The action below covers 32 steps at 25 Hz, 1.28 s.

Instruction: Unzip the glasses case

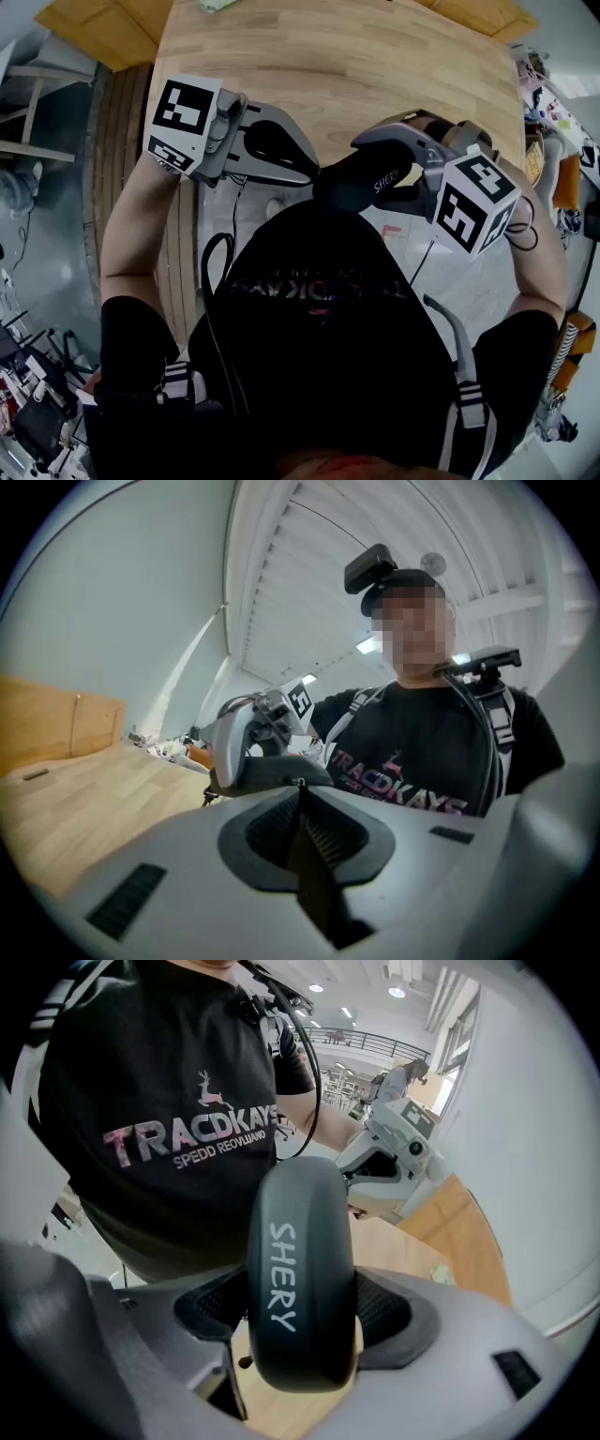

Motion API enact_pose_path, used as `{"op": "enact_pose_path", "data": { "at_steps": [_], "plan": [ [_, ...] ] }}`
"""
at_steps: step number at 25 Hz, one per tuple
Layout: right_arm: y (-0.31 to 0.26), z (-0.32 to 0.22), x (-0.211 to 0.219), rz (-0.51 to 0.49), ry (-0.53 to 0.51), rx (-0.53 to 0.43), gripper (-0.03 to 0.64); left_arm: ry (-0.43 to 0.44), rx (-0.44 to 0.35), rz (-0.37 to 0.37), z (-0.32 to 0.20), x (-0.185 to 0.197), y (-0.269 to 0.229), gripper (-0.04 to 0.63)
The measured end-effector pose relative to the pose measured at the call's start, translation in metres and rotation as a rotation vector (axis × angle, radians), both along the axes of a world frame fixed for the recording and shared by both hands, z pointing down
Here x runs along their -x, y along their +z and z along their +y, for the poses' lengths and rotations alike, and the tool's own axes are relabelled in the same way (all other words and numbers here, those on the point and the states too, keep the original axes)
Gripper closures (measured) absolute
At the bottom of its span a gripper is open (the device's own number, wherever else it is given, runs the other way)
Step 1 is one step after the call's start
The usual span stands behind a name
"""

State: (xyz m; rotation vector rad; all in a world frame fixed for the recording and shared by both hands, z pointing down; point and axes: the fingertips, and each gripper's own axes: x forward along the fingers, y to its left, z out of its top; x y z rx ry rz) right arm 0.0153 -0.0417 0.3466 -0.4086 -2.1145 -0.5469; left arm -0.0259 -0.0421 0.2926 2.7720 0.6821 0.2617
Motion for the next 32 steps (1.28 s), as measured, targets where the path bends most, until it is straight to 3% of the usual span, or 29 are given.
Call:
{"op": "enact_pose_path", "data": {
  "at_steps": [3, 8, 14, 20, 24, 28, 32],
  "plan": [
    [0.002, -0.012, -0.003, 0.007, 0.038, 0.003, 0.256, -0.126, -0.109, -0.053, -0.015, 0.0, 0.008, 0.561],
    [0.018, -0.036, -0.01, 0.012, 0.119, 0.048, 0.261, -0.342, -0.358, -0.206, -0.042, -0.002, 0.037, 0.565],
    [0.036, -0.052, -0.014, 0.025, 0.158, 0.108, 0.264, -0.443, -0.507, -0.331, -0.06, -0.003, 0.061, 0.568],
    [0.051, -0.067, -0.016, 0.026, 0.216, 0.184, 0.264, -0.531, -0.597, -0.409, -0.073, 0.001, 0.073, 0.574],
    [0.059, -0.078, -0.019, 0.011, 0.305, 0.244, 0.264, -0.565, -0.585, -0.421, -0.073, 0.004, 0.077, 0.584],
    [0.071, -0.093, -0.018, 0.03, 0.387, 0.23, 0.264, -0.593, -0.605, -0.47, -0.08, 0.003, 0.087, 0.584],
    [0.082, -0.105, -0.014, 0.055, 0.533, 0.245, 0.264, -0.621, -0.618, -0.512, -0.081, -0.004, 0.102, 0.584]
  ]
}}
